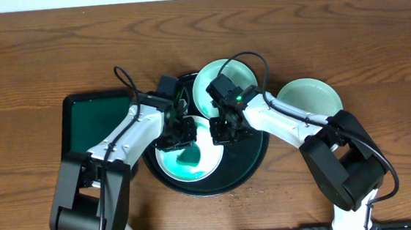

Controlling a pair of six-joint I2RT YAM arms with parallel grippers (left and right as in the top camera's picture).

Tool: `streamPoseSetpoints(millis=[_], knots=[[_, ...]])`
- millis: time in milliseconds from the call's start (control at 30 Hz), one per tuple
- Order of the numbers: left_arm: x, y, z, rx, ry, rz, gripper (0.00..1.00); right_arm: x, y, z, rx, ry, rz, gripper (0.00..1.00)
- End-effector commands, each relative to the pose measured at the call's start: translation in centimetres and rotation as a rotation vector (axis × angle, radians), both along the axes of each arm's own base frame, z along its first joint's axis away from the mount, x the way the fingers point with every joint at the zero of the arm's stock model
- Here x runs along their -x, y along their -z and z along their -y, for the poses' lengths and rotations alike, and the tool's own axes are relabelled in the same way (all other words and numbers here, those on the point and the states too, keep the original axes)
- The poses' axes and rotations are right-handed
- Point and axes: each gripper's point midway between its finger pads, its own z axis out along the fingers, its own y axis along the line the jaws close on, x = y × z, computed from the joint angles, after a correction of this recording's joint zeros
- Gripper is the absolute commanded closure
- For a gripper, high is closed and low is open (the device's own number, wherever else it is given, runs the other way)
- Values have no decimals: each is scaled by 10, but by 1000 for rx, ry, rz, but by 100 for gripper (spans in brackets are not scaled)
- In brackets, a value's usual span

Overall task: Clean dirty plates on tray and stack at the side
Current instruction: 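Scrub the white plate with the sponge in the left gripper, then lift the white plate with the right gripper and stack it on the cleaned plate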

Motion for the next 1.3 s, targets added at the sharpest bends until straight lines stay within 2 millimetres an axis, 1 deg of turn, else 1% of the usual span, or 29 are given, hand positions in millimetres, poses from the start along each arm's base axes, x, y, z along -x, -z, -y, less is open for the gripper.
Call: streamPoseSetpoints(millis=[0, 100, 233, 333, 400, 467, 533, 600, 700, 800, 833, 900, 1000, 1067, 1100, 1167, 1267], knots=[[-16, -7, -2, 58, -2, 27, 93, -4, 2, 0, 4, 17, -5, 99], [-39, -29, -15, 71, -28, 101, 93, -4, 2, -1, -1, 13, -7, 99], [-65, -75, -39, 88, -87, 224, 93, -4, 1, -1, -5, 6, -4, 99], [-76, -113, -67, 89, -163, 326, 93, -3, 0, -5, -27, -19, -4, 99], [-79, -130, -90, 71, -222, 380, 93, -1, -3, -11, -63, -59, -2, 99], [-77, -140, -118, 13, -290, 412, 93, -2, -7, -14, -84, -89, 7, 99], [-71, -143, -148, -66, -360, 418, 93, -3, -15, -21, -118, -141, 30, 99], [-65, -140, -172, -128, -417, 400, 93, -5, -25, -27, -136, -186, 70, 99], [-58, -134, -194, -175, -473, 365, 92, -11, -42, -29, -118, -216, 155, 99], [-55, -129, -208, -200, -511, 343, 93, -18, -68, -26, -71, -249, 285, 99], [-54, -128, -212, -203, -521, 339, 93, -20, -80, -23, -45, -261, 342, 99], [-53, -127, -216, -205, -532, 334, 93, -24, -98, -16, 10, -265, 427, 99], [-53, -126, -218, -206, -540, 332, 93, -32, -128, 0, 132, -247, 582, 99], [-53, -126, -219, -208, -541, 332, 93, -38, -156, 12, 250, -239, 732, 99], [-53, -126, -219, -209, -541, 332, 93, -39, -162, 14, 276, -235, 766, 99], [-53, -126, -220, -215, -542, 331, 93, -40, -185, 21, 369, -211, 880, 99], [-52, -126, -223, -232, -545, 330, 93, -35, -212, 24, 492, -209, 1023, 99]])
